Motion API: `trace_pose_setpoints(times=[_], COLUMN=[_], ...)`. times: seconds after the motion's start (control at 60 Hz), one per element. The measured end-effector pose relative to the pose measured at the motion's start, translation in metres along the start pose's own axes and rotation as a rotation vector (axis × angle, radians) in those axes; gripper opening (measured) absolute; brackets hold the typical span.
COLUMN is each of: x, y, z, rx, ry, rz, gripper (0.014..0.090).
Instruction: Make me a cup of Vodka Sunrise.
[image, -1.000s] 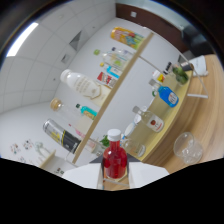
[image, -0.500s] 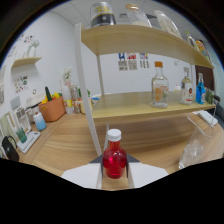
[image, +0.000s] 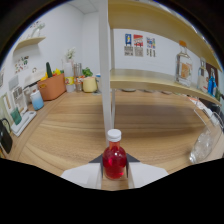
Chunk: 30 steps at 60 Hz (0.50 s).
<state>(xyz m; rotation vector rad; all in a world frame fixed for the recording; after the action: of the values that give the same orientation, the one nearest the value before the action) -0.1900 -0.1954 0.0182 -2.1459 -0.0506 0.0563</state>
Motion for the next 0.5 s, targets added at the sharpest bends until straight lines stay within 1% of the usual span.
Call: trace_pose_setpoints(times=[0.233,0.283,0.317,0.367,0.4,0.417,0.433,0.45,0.467,0.483,0.5], x=[-0.002,-0.003,-0.004,-0.004,-0.004,-0.004,-0.004,-0.004,-0.003,-0.002,-0.001], y=[0.008,0.012,0.014,0.013,0.010,0.008,0.006,0.004,0.001,-0.002,-0.006], z=[-0.008,-0.012,-0.014,-0.020,-0.025,-0.028,-0.031,-0.034,-0.038,-0.042,-0.045], rx=[-0.016,-0.035,-0.039,-0.038,-0.032,-0.028,-0.024,-0.020,-0.016,-0.011,-0.006], ry=[-0.022,-0.031,-0.041,-0.049,-0.058,-0.064,-0.069,-0.072,-0.075,-0.077,-0.080], rz=[-0.005,-0.012,-0.019,-0.026,-0.028,-0.030,-0.031,-0.031,-0.030,-0.030,-0.030], gripper=[0.0360,0.0380,0.0433,0.0535,0.0583,0.0693,0.0723,0.0795,0.0837,0.0860,0.0865])
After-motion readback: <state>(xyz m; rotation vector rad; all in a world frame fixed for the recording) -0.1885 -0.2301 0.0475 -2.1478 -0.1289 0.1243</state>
